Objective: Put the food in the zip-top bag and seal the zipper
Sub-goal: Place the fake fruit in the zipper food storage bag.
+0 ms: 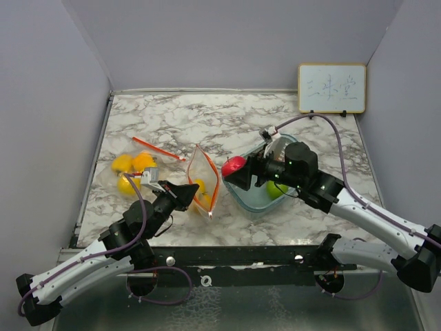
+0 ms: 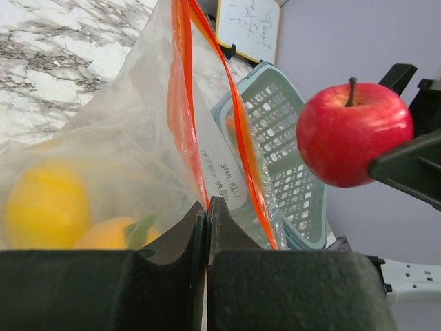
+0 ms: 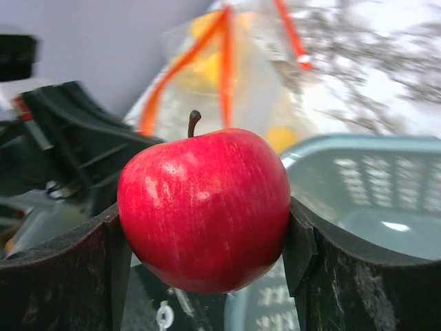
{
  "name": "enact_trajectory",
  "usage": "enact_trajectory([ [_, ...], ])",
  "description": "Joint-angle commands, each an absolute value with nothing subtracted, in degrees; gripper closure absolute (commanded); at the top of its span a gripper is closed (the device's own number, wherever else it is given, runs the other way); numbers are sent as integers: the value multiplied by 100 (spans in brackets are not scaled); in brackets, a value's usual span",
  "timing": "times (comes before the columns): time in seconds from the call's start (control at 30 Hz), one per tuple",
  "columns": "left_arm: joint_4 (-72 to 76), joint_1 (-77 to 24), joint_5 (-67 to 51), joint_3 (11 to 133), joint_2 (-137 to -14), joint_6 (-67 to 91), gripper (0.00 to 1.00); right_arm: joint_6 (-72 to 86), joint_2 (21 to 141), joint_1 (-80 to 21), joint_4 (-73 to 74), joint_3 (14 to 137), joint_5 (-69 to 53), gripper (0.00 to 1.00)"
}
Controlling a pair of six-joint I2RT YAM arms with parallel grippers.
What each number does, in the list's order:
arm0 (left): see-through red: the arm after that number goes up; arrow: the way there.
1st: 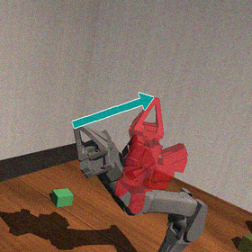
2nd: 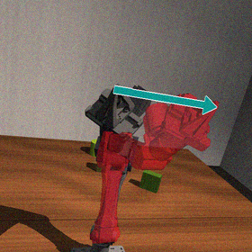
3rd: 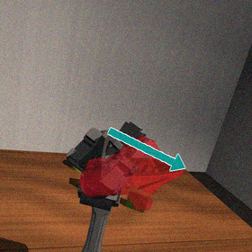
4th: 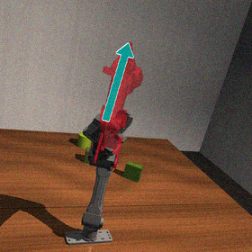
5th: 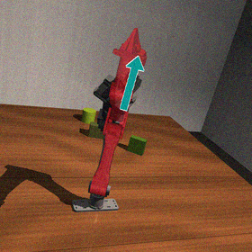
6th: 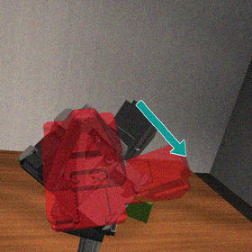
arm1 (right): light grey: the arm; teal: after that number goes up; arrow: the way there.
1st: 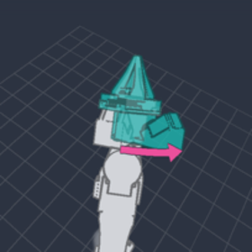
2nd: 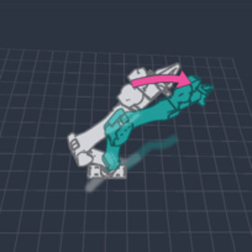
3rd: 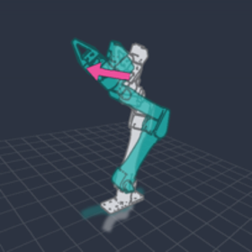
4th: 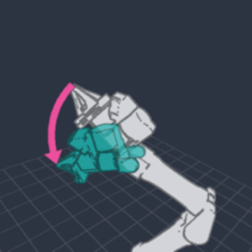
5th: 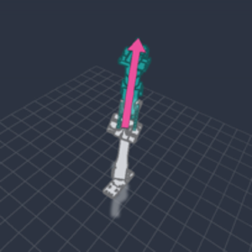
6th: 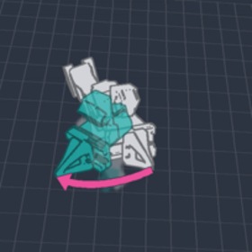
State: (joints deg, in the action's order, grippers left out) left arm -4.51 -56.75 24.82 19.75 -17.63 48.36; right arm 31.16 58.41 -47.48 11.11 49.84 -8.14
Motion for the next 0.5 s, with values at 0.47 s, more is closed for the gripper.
enact_trajectory([
  [0.47,-366,-5682,2344,2029,-1700,4921,100,3573,7831,-5115,-891,5731,-1643,55],
])
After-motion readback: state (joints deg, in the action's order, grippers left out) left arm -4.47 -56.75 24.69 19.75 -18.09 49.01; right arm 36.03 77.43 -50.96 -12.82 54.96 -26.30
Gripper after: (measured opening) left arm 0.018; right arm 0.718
